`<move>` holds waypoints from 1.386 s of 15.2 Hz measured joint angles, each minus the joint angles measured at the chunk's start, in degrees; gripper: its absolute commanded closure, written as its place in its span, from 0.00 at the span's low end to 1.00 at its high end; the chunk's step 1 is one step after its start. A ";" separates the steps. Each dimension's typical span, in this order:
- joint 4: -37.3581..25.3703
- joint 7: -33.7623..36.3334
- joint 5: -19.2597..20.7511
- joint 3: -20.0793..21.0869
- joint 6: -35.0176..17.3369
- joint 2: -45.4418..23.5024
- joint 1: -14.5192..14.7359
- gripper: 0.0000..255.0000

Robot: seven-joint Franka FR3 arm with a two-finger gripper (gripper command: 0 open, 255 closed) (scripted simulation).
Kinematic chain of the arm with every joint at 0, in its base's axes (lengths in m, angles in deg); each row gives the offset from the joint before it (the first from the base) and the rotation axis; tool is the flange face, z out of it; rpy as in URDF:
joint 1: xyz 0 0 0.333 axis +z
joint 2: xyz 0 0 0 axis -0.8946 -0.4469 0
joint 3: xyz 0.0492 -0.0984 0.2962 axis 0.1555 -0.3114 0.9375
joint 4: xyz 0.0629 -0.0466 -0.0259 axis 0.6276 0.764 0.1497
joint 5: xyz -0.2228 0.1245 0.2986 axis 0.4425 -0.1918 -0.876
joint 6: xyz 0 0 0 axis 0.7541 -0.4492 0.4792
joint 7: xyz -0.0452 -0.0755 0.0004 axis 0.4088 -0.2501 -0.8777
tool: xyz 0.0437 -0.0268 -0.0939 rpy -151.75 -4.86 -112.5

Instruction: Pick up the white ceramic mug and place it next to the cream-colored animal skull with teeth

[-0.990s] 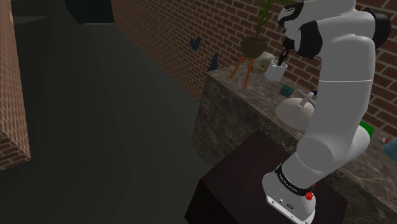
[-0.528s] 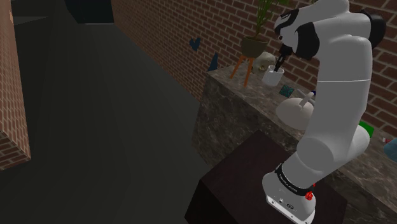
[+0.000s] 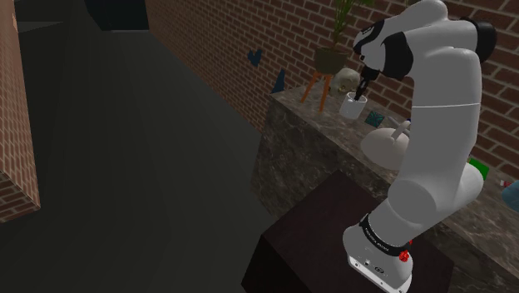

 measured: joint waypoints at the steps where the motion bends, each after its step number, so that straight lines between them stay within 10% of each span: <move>1: 0.05 -0.05 -0.06 0.04 -0.12 -0.08 -0.04 1.00; 5: 0.15 -0.09 -0.11 0.07 -0.27 -0.14 -0.06 1.00; 6: 0.16 -0.10 -0.11 0.07 -0.28 -0.13 -0.05 0.00; 21: -4.28 1.17 1.71 -1.12 5.64 1.98 -0.02 0.00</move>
